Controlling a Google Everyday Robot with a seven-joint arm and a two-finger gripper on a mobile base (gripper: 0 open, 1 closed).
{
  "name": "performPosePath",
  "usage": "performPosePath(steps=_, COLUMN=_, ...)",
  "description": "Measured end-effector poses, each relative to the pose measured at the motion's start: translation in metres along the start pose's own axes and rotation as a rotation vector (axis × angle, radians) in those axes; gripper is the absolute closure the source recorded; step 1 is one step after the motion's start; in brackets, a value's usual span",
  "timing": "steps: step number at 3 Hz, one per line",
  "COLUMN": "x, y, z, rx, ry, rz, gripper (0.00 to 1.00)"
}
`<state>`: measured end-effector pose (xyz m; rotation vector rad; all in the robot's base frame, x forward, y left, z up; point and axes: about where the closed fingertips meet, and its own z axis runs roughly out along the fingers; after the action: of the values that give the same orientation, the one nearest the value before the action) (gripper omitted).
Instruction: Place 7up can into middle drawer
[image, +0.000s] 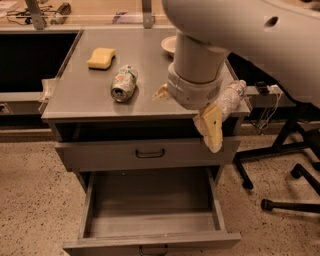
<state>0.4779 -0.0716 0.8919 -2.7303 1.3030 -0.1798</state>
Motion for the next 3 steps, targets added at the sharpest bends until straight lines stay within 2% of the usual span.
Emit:
performPosePath(steps=1, x=-0.002, y=0.000, z=0.002, rx=0.001, ry=0.002, rz=-0.085, gripper=0.00)
performPosePath(steps=2, x=-0.002, y=-0.001, z=0.002, rx=0.004, ry=0.005, rz=-0.086, gripper=0.00)
performPosePath(steps=3, x=0.008, y=-0.035, z=-0.015, rx=0.054, ry=0.104, rz=-0.282, gripper=0.00)
